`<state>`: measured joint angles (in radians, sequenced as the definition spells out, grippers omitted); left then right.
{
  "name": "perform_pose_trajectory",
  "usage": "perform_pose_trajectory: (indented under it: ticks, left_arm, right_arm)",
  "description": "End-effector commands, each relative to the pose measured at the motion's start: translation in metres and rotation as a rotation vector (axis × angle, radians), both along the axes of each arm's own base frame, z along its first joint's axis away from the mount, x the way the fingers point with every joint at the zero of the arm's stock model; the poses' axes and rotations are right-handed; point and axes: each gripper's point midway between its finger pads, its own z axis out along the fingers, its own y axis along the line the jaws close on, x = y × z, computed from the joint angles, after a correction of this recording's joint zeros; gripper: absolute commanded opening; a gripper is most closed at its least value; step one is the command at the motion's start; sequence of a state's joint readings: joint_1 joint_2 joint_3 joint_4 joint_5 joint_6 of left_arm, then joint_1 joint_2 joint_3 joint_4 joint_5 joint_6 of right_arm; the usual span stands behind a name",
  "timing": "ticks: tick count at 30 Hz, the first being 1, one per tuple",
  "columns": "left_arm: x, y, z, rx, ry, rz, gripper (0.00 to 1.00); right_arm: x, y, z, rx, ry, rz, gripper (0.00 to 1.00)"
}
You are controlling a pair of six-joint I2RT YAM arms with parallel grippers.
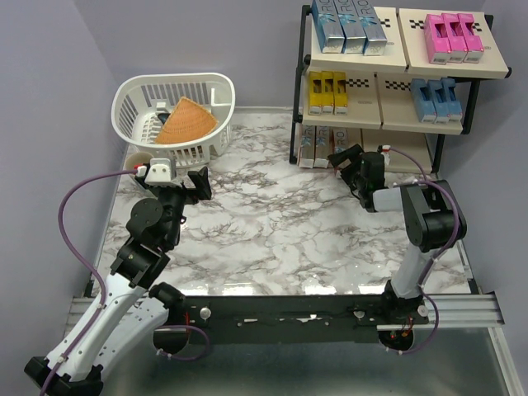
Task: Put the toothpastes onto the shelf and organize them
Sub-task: Place the toothpaste on the shelf.
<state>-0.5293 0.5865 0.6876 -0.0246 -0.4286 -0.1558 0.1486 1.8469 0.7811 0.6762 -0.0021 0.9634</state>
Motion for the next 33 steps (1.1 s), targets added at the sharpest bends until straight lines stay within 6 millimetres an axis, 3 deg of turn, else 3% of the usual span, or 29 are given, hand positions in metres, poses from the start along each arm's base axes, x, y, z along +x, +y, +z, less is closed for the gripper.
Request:
perform_pose_trajectory:
  ticks: [1, 17, 24, 26, 33]
  left_arm:
    - [0.001, -0.003, 0.001, 0.005, -0.013, -0.017, 0.99]
    - [0.002, -0.003, 0.000, 0.008, -0.009, -0.018, 0.99]
    - [0.001, -0.003, 0.001, 0.007, -0.010, -0.018, 0.99]
    - [0.002, -0.003, 0.000, 0.008, -0.009, -0.018, 0.99]
    - [0.003, -0.004, -0.003, 0.014, -0.001, -0.017, 0.99]
  right_arm:
    - [-0.005, -0.003, 0.004, -0.079, 0.031, 0.041, 1.00]
    - [-0.021, -0.015, 0.013, -0.339, 0.025, 0.151, 1.00]
    - [-0.025, -0.020, 0.015, -0.421, 0.014, 0.188, 0.93]
    - [-0.024, -0.028, 0.015, -0.451, 0.020, 0.153, 0.90]
    - [-0.014, -0.025, 0.018, -0.472, 0.008, 0.176, 0.77]
